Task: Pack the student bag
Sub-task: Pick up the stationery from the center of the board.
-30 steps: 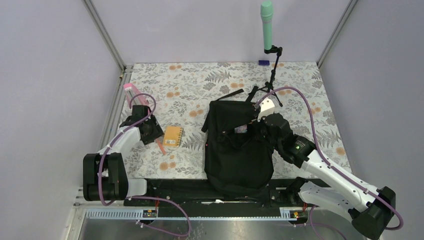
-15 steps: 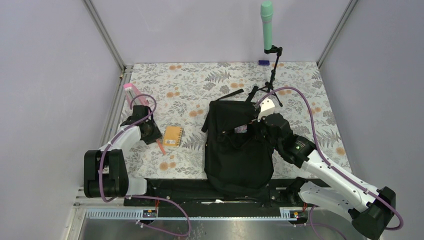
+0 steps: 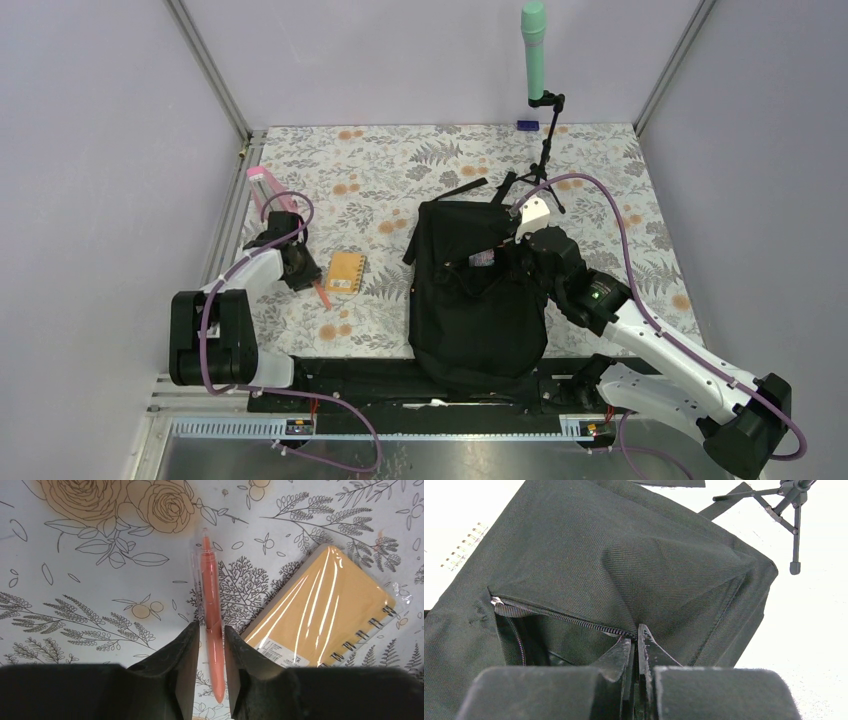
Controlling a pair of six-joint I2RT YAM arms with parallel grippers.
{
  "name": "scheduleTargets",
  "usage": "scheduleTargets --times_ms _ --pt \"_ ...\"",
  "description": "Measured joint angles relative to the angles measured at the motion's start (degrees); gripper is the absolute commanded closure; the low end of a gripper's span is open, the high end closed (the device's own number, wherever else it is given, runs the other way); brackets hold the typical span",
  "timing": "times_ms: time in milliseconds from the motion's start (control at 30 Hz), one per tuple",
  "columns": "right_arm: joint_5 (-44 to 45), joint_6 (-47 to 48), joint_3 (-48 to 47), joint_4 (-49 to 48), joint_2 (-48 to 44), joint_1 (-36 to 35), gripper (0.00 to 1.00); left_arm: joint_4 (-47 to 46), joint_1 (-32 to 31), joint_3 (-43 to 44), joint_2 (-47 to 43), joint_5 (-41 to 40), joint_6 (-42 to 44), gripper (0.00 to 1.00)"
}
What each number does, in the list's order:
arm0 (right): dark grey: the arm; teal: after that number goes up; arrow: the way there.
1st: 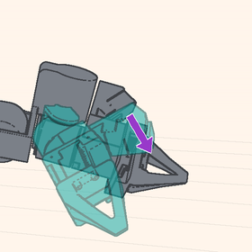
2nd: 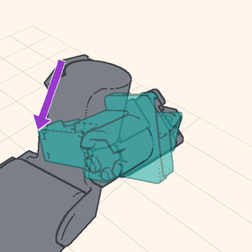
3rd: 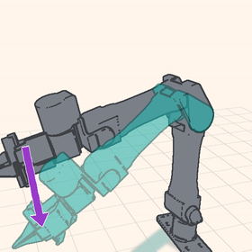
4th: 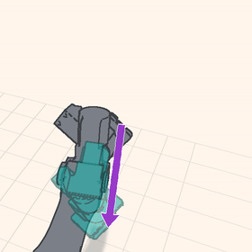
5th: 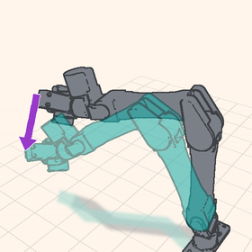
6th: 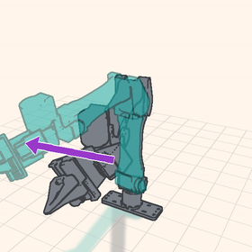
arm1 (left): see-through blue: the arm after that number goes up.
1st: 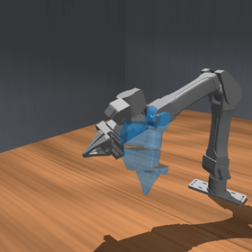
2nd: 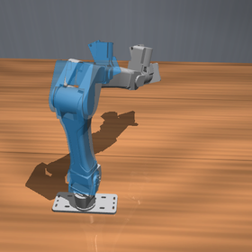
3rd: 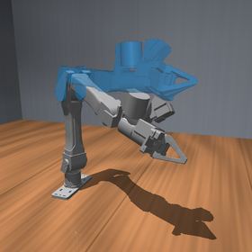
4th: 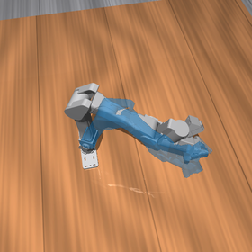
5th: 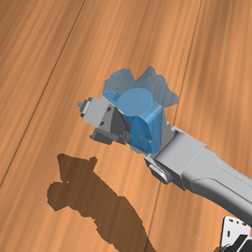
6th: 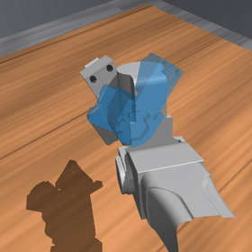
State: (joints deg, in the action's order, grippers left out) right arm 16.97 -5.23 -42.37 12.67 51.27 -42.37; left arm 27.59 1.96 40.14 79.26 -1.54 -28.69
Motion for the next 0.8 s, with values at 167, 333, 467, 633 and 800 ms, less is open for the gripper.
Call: scheduleTargets --times_ms 167,333,467,633,800 --pt "0.02 -0.07 0.0 0.0 -0.11 0.0 0.98 0.31 0.0 0.02 0.76 0.02 0.07 0.76" --pt "0.02 -0.17 0.0 0.0 -0.22 0.0 0.98 0.7 0.0 0.02 0.76 0.02 0.07 0.81" --pt "0.02 -0.22 0.0 0.0 -0.22 0.0 0.99 0.79 0.0 0.02 0.74 0.31 0.15 0.85" --pt "0.04 -0.24 0.0 0.0 -0.24 0.0 0.98 0.72 0.0 0.02 -0.68 1.7 0.39 0.89" --pt "0.04 -0.22 0.0 0.0 -0.44 0.0 0.98 0.7 0.0 0.02 -6.25 2.43 1.27 0.9"
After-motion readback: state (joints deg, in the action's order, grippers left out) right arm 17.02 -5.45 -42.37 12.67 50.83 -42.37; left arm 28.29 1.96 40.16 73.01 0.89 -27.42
